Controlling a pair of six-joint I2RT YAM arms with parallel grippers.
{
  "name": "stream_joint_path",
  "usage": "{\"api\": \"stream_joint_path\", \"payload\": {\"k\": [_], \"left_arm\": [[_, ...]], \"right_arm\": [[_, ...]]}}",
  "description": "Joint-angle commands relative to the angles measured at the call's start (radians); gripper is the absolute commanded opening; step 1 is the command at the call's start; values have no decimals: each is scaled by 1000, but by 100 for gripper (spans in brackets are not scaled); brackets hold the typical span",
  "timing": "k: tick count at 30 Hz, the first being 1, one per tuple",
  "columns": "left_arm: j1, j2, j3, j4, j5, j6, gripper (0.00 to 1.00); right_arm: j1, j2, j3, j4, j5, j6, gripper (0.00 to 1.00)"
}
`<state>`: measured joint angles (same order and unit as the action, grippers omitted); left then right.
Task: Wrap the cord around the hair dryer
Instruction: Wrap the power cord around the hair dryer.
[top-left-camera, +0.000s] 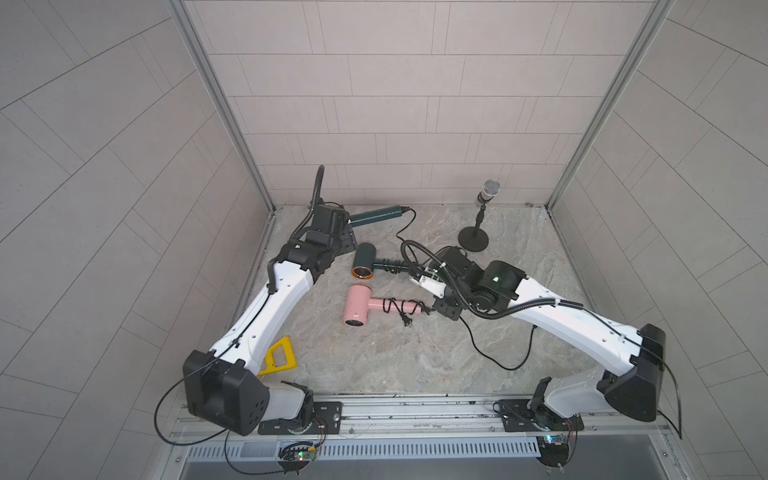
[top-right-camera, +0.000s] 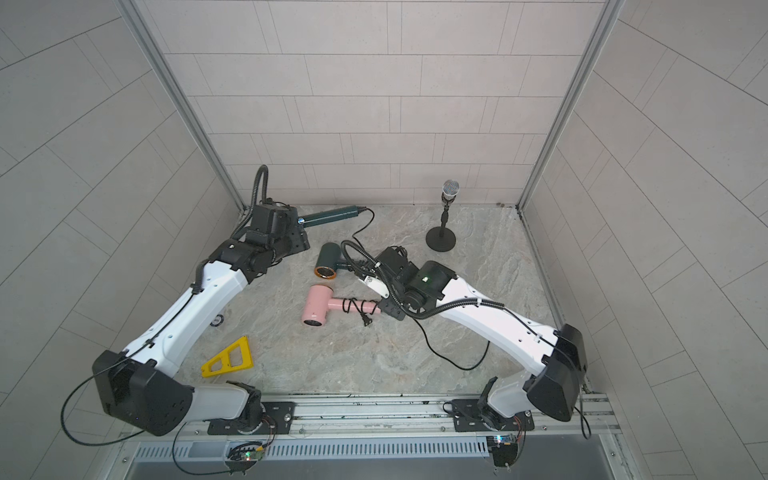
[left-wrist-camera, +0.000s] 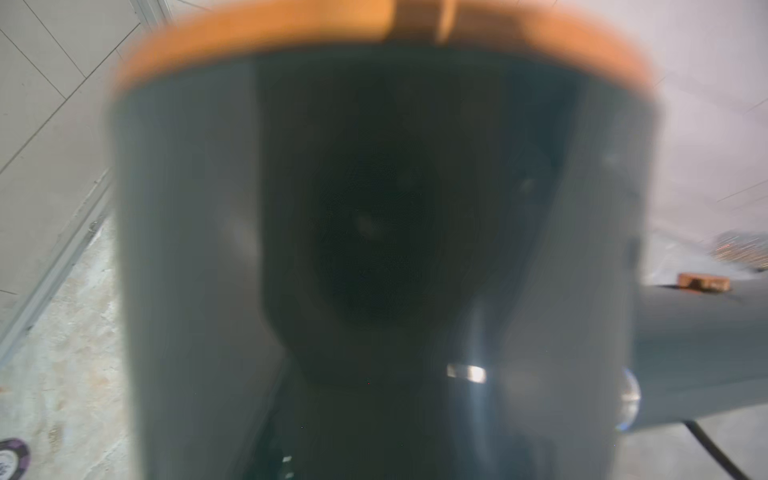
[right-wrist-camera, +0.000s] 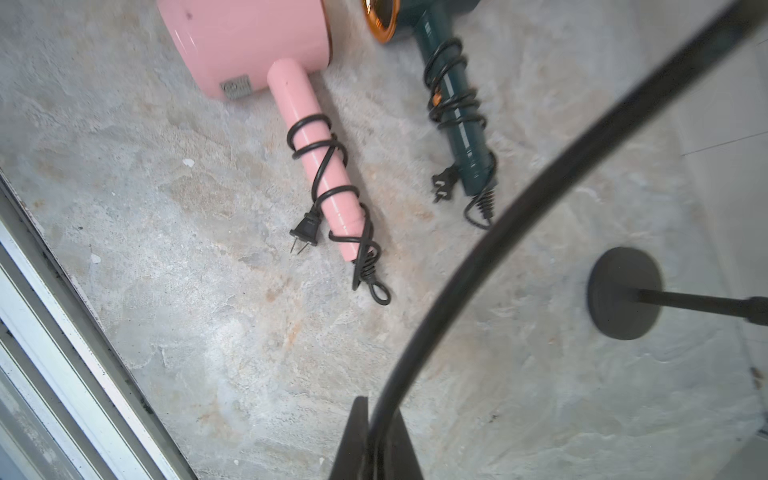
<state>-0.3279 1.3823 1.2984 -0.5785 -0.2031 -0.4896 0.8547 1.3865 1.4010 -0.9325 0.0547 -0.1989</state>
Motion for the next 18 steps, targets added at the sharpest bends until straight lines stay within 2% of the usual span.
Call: {"api": "stream_joint_path", "payload": {"k": [1,5,10,13,16,18], "left_arm": [[-31,32,-8,75,-37,95,0],[-62,73,2,82,172,193,0],[-62,56,-7,10,410,336,0],[-61,31,-22,-36,601,406,0],[-40,0,-57,-14,834,394,0],[-7,-26,-100,78,970,323,0]], "right_arm": [[-1,-26,89,-48,101,-163,0],[-63,13,162,-36,107,-254,0],[-187,15,171,-9,104,-267,0],[-286,14,132,32,50,-259,0],[-389,9,82,87,-49,-197,0],[-457,-3,40,140,-155,-137,0]]}}
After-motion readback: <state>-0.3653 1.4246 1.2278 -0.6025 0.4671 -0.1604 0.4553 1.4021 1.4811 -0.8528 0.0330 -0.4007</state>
